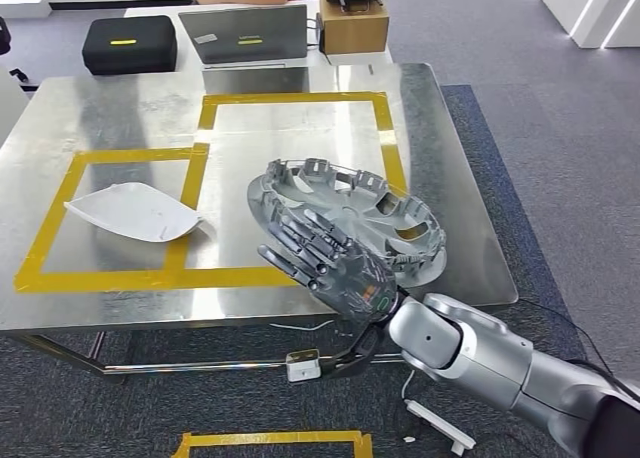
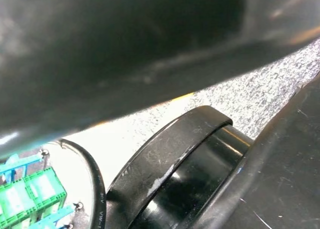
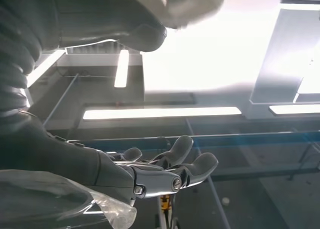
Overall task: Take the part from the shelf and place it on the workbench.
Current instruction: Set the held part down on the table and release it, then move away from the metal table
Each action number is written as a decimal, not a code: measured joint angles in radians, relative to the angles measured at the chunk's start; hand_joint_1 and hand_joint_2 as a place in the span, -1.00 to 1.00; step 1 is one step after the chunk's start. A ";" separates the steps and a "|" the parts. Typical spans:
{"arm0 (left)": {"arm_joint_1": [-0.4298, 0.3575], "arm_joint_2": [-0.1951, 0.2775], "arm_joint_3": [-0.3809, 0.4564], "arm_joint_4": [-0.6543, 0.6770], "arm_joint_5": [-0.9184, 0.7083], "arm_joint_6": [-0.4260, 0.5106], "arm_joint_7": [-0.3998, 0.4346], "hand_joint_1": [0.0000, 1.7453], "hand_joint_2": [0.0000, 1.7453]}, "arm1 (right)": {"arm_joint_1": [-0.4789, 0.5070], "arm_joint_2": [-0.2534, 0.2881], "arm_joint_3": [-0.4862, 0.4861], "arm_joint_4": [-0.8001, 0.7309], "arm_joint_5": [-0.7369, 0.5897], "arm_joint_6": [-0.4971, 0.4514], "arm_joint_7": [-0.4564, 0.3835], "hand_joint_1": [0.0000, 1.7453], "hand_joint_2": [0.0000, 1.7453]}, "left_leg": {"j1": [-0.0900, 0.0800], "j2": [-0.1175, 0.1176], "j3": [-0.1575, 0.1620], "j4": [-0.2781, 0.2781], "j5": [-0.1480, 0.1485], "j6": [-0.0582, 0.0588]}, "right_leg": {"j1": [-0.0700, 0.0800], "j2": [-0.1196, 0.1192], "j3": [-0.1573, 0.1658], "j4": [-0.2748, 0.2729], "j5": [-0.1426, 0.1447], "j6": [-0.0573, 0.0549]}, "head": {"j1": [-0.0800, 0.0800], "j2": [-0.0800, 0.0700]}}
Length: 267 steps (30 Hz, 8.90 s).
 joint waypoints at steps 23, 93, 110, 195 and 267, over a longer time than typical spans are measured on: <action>-0.008 -0.001 -0.001 0.000 -0.010 -0.009 0.003 -1.00 -1.00 | 0.050 0.103 -0.080 -0.011 0.000 -0.001 -0.128 -1.00 1.00 | 0.000 0.000 0.000 0.001 0.000 0.000 | 0.000 0.000 0.000 0.000 0.001 0.001 | 0.000 0.000; -0.007 -0.012 0.001 0.001 -0.029 0.034 0.007 -1.00 -1.00 | 0.136 0.140 -0.160 -0.037 -0.005 -0.004 -0.172 -1.00 1.00 | -0.009 -0.034 -0.077 -0.005 0.076 0.040 | 0.005 0.021 0.056 0.084 -0.051 0.016 | 0.001 0.000; 0.010 -0.016 0.034 0.002 -0.004 0.074 0.002 -1.00 -1.00 | 0.295 0.194 -0.261 0.039 -0.034 -0.005 -0.154 -1.00 1.00 | 0.026 -0.063 0.026 0.024 -0.029 -0.033 | -0.007 0.014 -0.021 0.003 0.030 0.005 | -0.010 0.000; 0.097 -0.092 0.226 0.009 0.130 0.299 -0.066 -1.00 -1.00 | 0.583 0.441 -1.190 1.310 -0.763 0.419 -0.214 -1.00 -1.00 | 0.002 -0.043 -0.156 0.220 -0.061 -0.018 | 0.003 0.009 0.162 -0.059 -0.090 -0.034 | -0.014 0.000; 0.093 -0.096 0.226 0.010 0.116 0.312 -0.047 -1.00 -1.00 | 0.574 0.443 -1.193 1.311 -0.775 0.420 -0.220 -1.00 -1.00 | 0.022 -0.117 -0.030 0.008 0.039 0.003 | -0.037 0.060 0.093 -0.010 -0.074 0.051 | 0.001 0.000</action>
